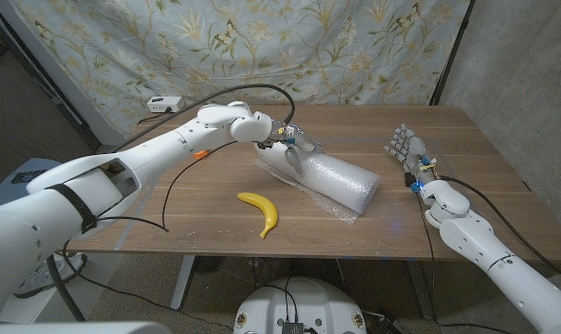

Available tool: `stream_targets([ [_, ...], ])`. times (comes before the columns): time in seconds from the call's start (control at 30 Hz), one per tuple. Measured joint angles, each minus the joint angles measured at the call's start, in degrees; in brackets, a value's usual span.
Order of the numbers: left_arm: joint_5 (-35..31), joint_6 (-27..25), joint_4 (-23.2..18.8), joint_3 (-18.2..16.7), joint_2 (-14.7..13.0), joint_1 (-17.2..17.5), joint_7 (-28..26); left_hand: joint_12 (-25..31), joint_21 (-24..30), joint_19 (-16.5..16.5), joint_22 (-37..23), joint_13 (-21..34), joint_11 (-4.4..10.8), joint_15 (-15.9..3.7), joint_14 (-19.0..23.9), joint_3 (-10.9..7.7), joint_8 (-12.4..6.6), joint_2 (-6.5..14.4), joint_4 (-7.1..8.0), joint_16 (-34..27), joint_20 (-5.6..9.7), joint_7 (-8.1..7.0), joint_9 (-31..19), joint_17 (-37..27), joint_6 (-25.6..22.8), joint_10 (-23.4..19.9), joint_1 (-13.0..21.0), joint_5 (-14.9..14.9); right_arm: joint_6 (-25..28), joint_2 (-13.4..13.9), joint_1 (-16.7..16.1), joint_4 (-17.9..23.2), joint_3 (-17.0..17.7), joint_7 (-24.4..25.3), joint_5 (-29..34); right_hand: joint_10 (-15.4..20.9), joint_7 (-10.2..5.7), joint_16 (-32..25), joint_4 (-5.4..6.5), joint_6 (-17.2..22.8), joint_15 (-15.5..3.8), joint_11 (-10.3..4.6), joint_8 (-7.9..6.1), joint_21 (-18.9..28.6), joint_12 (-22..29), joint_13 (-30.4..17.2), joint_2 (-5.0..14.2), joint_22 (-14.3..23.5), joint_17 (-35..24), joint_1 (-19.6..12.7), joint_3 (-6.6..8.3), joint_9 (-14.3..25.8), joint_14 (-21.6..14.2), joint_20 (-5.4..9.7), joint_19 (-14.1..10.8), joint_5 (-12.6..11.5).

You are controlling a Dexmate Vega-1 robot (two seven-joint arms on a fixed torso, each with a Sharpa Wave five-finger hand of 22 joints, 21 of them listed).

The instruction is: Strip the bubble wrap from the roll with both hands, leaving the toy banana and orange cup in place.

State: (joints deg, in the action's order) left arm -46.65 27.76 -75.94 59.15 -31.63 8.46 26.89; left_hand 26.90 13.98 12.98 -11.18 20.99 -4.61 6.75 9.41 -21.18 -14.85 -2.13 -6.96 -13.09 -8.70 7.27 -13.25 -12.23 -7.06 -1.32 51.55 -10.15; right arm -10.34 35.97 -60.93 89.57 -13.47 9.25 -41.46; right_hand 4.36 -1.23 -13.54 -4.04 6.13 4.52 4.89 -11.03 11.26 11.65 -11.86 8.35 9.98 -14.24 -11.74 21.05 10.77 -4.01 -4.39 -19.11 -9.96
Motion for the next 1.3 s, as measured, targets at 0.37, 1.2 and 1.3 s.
stream_targets([
  [0.37, -1.4, -0.7, 0.6, 0.7, 0.4, -0.3, -0.4, -0.4, -0.2, -0.4, 0.0, -0.3, -0.65, 0.75, -0.1, -0.13, 0.29, 0.0, -0.33, 0.4, -0.40, 0.14, 0.0, 0.3, -0.1, 0.4, 0.0, 0.0, -0.2, 0.5, 0.0, 2.0, 0.2, 1.0, 1.5, 0.0, 0.00, 0.0, 0.01, 0.0, 0.00, 0.00, 0.00, 0.0, 0.2, 0.0, 0.00, 0.0, 0.0, 0.0, -0.01, 0.0, 0.0, 0.00, 0.0, 0.0],
  [1.2, -9.2, -5.0, -1.2, 1.0, -1.6, 5.1, -18.3, 17.8, 11.5, 25.1, -1.0, 1.2, 0.17, -4.11, 27.4, 1.31, -17.72, -7.8, -2.98, -21.8, 8.41, 0.37, -3.9, -3.5, -20.5, -26.6, 11.5, -0.7, -0.9, -1.3, 1.1, -0.2, -1.0, 0.3, 1.7, 0.0, 0.00, 0.0, 0.25, 0.0, 0.00, 0.00, 0.00, 0.0, 0.2, 0.0, 0.00, 0.0, 0.0, 0.0, 0.23, 0.0, 0.0, 0.00, 0.0, 0.0],
  [1.3, -9.2, -5.3, -1.1, 0.7, -1.7, 5.5, -19.4, 19.0, 12.9, 26.6, -1.3, 1.2, -0.38, -4.29, 29.0, 1.38, -19.30, -8.9, -2.91, -23.3, 9.52, 0.64, -3.9, -3.5, -22.6, -28.7, 12.6, -0.9, -0.8, -1.3, 1.1, -0.2, -1.0, 0.3, 1.6, 0.0, 0.00, 0.0, 0.25, 0.0, 0.00, 0.00, 0.00, 0.0, 0.2, 0.0, 0.00, 0.0, 0.0, 0.0, 0.23, 0.0, 0.0, 0.00, 0.0, 0.0],
])
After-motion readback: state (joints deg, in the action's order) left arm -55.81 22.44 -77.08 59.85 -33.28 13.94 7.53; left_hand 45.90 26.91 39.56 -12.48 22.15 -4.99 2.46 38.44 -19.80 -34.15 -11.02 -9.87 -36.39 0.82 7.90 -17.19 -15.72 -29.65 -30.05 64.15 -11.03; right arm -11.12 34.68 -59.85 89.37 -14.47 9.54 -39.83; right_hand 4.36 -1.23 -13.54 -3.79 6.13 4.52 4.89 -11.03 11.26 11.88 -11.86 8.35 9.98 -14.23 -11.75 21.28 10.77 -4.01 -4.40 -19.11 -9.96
